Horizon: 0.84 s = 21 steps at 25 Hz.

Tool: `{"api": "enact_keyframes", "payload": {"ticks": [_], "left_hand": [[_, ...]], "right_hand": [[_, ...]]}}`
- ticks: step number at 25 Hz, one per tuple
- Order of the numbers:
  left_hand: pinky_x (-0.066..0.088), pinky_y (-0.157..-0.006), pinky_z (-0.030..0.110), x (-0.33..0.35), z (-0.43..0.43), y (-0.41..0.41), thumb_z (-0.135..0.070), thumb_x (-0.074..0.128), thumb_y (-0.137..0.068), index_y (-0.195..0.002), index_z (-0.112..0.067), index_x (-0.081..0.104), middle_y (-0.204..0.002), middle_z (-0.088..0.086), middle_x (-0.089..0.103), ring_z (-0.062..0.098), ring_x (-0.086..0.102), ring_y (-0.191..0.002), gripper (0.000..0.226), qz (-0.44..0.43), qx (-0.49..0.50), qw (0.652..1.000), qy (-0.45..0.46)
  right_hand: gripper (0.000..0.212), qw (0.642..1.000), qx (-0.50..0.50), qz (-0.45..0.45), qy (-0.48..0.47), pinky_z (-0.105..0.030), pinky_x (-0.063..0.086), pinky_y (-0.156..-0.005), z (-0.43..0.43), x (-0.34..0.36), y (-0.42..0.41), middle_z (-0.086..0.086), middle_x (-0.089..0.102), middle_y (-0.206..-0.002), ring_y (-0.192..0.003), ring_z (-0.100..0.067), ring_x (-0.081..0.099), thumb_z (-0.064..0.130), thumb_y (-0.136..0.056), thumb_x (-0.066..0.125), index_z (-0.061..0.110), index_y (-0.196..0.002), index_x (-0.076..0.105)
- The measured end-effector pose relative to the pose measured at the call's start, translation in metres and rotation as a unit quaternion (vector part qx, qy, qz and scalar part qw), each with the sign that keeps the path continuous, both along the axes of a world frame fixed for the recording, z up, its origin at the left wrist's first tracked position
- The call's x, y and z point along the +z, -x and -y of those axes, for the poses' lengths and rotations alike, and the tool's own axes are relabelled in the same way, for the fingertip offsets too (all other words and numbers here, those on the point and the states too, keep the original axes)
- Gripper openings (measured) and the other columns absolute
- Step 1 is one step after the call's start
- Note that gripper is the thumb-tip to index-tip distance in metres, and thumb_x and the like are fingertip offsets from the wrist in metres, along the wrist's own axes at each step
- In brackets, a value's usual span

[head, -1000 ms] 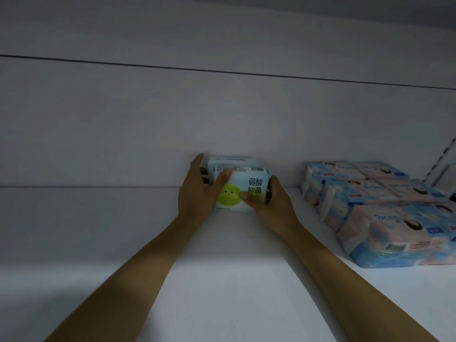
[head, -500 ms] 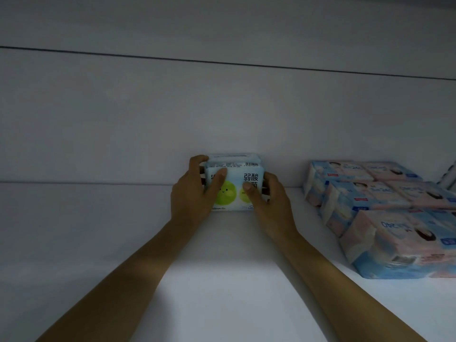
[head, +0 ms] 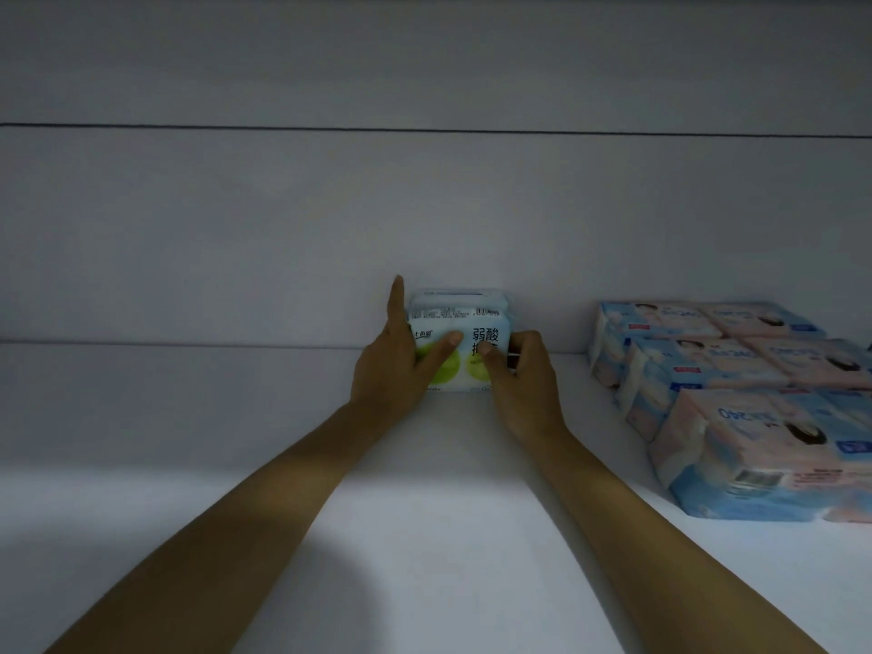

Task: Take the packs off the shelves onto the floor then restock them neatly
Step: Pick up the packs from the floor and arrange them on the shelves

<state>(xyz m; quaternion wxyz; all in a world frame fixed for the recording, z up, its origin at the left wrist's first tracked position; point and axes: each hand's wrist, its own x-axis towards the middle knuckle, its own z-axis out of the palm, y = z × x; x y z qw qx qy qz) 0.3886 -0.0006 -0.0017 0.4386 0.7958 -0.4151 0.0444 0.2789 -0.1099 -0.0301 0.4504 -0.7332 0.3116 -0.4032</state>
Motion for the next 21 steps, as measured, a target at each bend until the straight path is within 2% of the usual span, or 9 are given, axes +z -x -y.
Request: {"api": "enact_keyframes", "payload": {"ticks": [2,4,5,7,9,11,13,15,21], "left_hand": [[0.046,-0.09,0.027,0.007,-0.002,-0.001,-0.06,0.057,-0.083,-0.152,-0.026,-0.012,-0.137,-0.005,0.051,0.017,0.059,-0.113,0.103,-0.063,-0.025,0.998,0.016],[0.045,-0.102,0.04,0.014,-0.013,0.001,-0.069,0.053,-0.077,-0.152,-0.028,-0.012,-0.151,-0.001,0.038,0.021,0.051,-0.127,0.107,-0.086,-0.004,0.996,0.028],[0.04,-0.107,0.044,0.015,-0.023,0.006,-0.071,0.05,-0.076,-0.153,-0.027,-0.009,-0.155,0.001,0.03,0.022,0.043,-0.134,0.106,-0.073,0.014,0.997,0.025],[0.03,-0.114,0.04,0.017,-0.052,0.026,-0.071,0.043,-0.079,-0.154,-0.023,-0.001,-0.159,0.0,0.021,0.019,0.028,-0.143,0.1,-0.012,0.048,0.999,-0.02],[0.021,-0.116,0.036,0.02,-0.091,0.052,-0.075,0.034,-0.084,-0.154,-0.019,0.006,-0.16,-0.001,0.016,0.018,0.019,-0.146,0.093,0.105,0.099,0.985,-0.099],[0.022,-0.116,0.043,0.026,-0.135,0.074,-0.073,0.024,-0.086,-0.153,-0.016,0.017,-0.16,0.003,0.018,0.022,0.02,-0.146,0.088,0.223,0.135,0.953,-0.151],[0.026,-0.114,0.05,0.037,-0.178,0.091,-0.067,0.025,-0.088,-0.15,-0.014,0.027,-0.158,0.007,0.022,0.025,0.024,-0.145,0.082,0.278,0.166,0.928,-0.187],[0.024,-0.115,0.05,0.046,-0.218,0.114,-0.067,0.026,-0.089,-0.149,-0.014,0.029,-0.159,0.006,0.021,0.025,0.022,-0.145,0.08,0.293,0.2,0.908,-0.223],[0.009,-0.118,0.044,0.04,-0.322,0.199,-0.072,0.018,-0.088,-0.153,-0.016,0.021,-0.161,0.003,0.013,0.02,0.01,-0.149,0.085,0.298,0.268,0.85,-0.341]], "right_hand": [[0.025,1.0,-0.004,0.002,-0.001,-0.048,0.05,-0.083,0.0,0.003,0.0,-0.01,0.06,-0.101,-0.092,-0.025,0.06,0.033,-0.089,0.064,0.015,-0.096,0.048],[0.034,0.999,-0.039,-0.006,0.008,-0.046,0.048,-0.085,-0.001,0.005,0.003,-0.007,0.059,-0.103,-0.094,-0.025,0.06,0.041,-0.085,0.067,0.014,-0.099,0.051],[0.041,0.997,-0.074,-0.011,0.025,-0.044,0.046,-0.089,-0.003,0.008,0.006,-0.005,0.058,-0.105,-0.097,-0.025,0.059,0.046,-0.081,0.068,0.014,-0.101,0.052],[0.052,0.985,-0.144,0.008,0.1,-0.039,0.036,-0.091,-0.013,0.017,0.015,-0.005,0.058,-0.109,-0.103,-0.027,0.056,0.055,-0.078,0.064,0.013,-0.107,0.055],[0.057,0.963,-0.159,0.066,0.207,-0.037,0.032,-0.093,-0.029,0.029,0.022,-0.008,0.059,-0.115,-0.108,-0.028,0.054,0.057,-0.079,0.058,0.011,-0.113,0.056],[0.061,0.953,-0.1,0.088,0.271,-0.039,0.03,-0.101,-0.054,0.04,0.031,-0.01,0.056,-0.128,-0.119,-0.028,0.049,0.055,-0.081,0.058,0.011,-0.123,0.054],[0.069,0.952,0.012,0.031,0.304,-0.042,0.026,-0.11,-0.085,0.05,0.038,-0.011,0.046,-0.142,-0.132,-0.028,0.041,0.057,-0.083,0.058,0.014,-0.135,0.047],[0.073,0.931,0.099,-0.01,0.351,-0.046,0.027,-0.112,-0.123,0.052,0.053,-0.01,0.039,-0.149,-0.137,-0.028,0.036,0.058,-0.085,0.055,0.015,-0.142,0.04],[0.076,0.854,0.264,-0.015,0.448,-0.044,0.036,-0.106,-0.227,0.032,0.109,-0.013,0.04,-0.149,-0.133,-0.03,0.043,0.059,-0.084,0.042,0.014,-0.144,0.037]]}}
